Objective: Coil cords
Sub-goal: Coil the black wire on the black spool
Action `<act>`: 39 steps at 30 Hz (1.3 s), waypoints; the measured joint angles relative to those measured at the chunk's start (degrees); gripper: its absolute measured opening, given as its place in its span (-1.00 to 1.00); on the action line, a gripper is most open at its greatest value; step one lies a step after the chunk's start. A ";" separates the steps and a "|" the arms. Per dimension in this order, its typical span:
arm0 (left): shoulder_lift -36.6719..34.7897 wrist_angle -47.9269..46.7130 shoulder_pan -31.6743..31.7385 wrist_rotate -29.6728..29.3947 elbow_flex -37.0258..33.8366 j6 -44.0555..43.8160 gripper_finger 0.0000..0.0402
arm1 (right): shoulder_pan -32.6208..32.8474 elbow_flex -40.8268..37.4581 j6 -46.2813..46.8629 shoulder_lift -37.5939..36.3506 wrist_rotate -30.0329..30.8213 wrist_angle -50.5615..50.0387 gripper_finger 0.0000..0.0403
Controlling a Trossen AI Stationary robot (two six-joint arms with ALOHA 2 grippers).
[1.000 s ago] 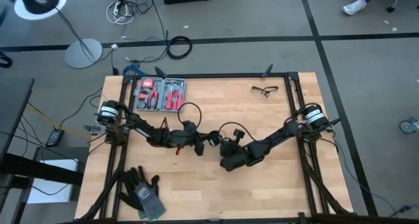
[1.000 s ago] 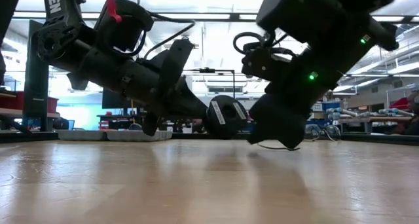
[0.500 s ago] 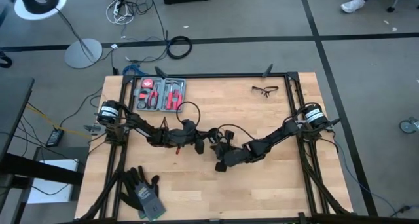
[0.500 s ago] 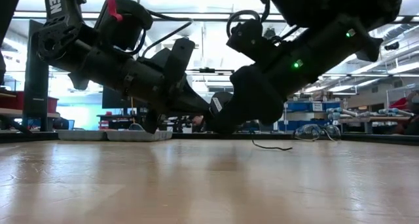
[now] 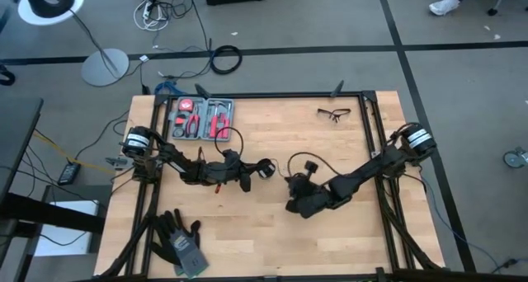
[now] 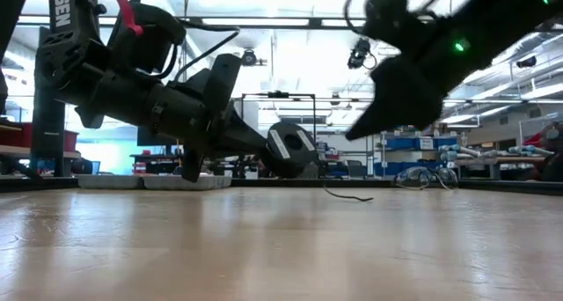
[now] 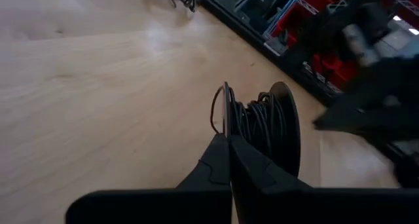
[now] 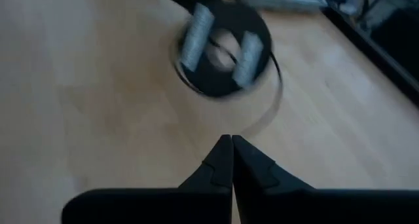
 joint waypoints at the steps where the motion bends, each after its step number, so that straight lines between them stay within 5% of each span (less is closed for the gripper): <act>1: 0.00 0.21 0.00 0.00 -0.02 0.15 -1.00 | -0.03 -1.69 1.13 -0.68 0.07 0.73 -1.00; 4: 0.00 0.25 0.00 0.01 -0.02 0.25 -1.00 | -0.42 -8.43 3.02 -2.15 2.02 9.63 -1.00; 7: 0.00 0.41 0.00 0.01 -0.02 0.30 -1.00 | -1.69 -17.43 1.83 -2.18 2.82 28.74 -1.00; 11: 0.00 0.74 0.00 0.08 -0.02 0.41 -1.00 | -4.40 -28.52 -0.17 -1.47 -1.32 55.50 -1.00; 15: 0.00 1.20 0.00 1.18 -0.02 1.62 -1.00 | -6.95 -33.57 -0.48 -1.45 -7.04 68.78 -0.98; 21: 0.00 1.91 0.00 1.20 -0.02 1.76 -1.00 | -9.09 -29.65 -4.27 -1.40 -17.15 61.79 -0.86; 27: -0.04 3.41 0.00 1.24 0.00 3.17 -1.00 | -9.75 -24.30 -4.14 -1.38 -17.15 46.81 -0.63; 39: -0.04 7.49 0.00 1.29 0.10 4.61 -1.00 | -10.73 -22.21 -2.99 -1.35 -17.54 41.28 -0.28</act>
